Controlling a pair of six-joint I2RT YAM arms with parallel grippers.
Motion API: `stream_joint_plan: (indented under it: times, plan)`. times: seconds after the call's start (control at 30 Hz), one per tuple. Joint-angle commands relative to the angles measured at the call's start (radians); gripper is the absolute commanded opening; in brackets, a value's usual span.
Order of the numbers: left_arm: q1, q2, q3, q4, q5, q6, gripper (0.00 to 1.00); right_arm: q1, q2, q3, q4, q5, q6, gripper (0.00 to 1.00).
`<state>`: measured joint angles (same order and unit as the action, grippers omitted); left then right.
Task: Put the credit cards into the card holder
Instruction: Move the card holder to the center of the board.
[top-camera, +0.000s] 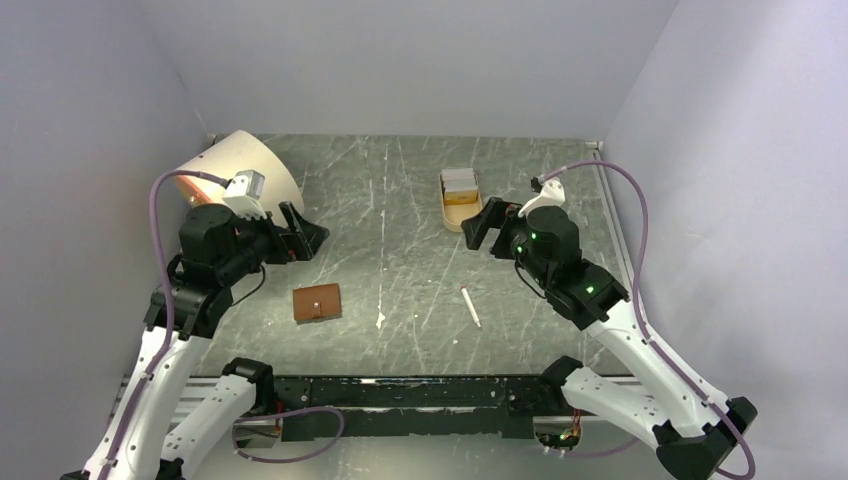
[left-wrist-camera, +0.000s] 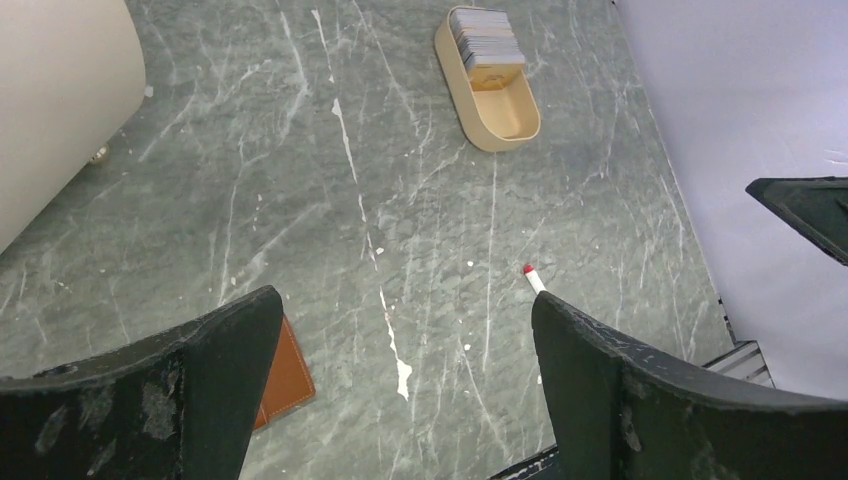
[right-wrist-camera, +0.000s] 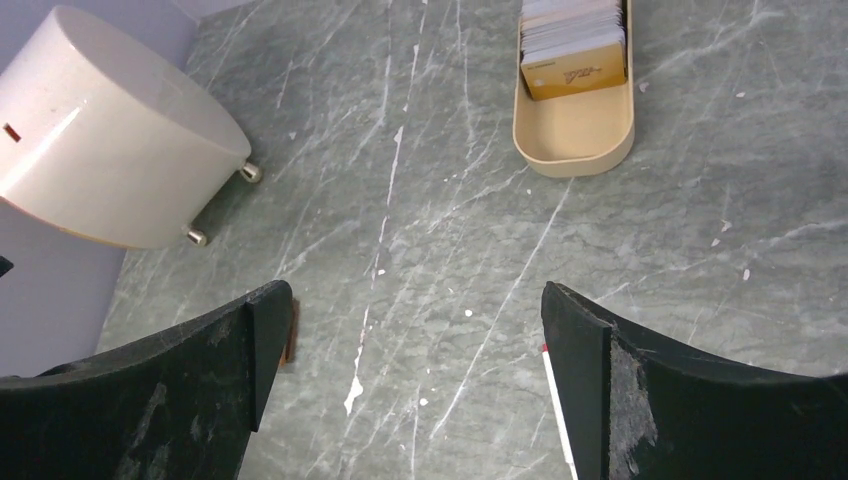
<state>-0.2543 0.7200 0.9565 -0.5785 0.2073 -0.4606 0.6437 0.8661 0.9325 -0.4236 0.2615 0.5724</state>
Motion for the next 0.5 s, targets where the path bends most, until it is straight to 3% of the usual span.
stream_joint_plan:
  times: [0.0, 0.47]
  plan:
    - [-0.002, 0.000, -0.002, -0.012, -0.031, -0.006, 0.99, 0.005, -0.016, 0.002, 0.015, 0.010, -0.014, 1.00]
    - [-0.002, 0.066, -0.096, -0.026, -0.080, -0.065, 0.98, 0.005, -0.012, -0.013, 0.025, -0.008, -0.003, 1.00]
